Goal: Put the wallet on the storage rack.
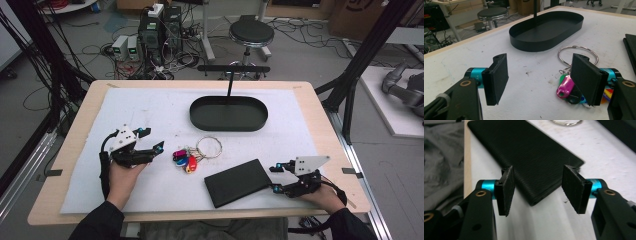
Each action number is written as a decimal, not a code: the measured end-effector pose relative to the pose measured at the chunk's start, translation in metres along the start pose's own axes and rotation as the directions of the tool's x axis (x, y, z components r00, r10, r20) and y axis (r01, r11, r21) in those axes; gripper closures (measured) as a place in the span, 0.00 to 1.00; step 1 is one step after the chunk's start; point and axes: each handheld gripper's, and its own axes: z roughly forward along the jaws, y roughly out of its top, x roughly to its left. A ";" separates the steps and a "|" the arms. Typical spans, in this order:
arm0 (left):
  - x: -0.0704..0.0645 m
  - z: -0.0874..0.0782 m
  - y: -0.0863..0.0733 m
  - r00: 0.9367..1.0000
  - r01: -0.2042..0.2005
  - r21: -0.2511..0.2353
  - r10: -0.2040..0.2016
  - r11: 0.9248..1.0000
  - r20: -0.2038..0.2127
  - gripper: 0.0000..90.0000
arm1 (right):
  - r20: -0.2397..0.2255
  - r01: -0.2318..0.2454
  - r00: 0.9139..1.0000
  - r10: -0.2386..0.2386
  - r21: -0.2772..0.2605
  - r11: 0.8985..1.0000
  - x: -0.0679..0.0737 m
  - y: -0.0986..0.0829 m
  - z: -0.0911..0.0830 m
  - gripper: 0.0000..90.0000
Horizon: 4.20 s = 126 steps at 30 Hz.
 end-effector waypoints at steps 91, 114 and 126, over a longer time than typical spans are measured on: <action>-0.106 0.072 0.009 0.847 -0.291 -0.037 0.275 0.956 0.455 0.73 | 0.034 -0.466 0.876 0.480 -0.193 0.864 -0.034 0.040 0.010 0.84; -0.076 0.054 0.024 0.796 -0.077 -0.174 0.165 0.982 0.582 0.83 | 0.047 -0.197 0.976 0.215 -0.248 0.949 -0.024 0.046 -0.004 0.37; -0.075 0.055 0.027 0.755 -0.010 -0.174 0.121 0.985 0.644 0.83 | -0.029 -0.108 0.994 0.104 -0.209 0.972 -0.011 0.055 0.011 0.46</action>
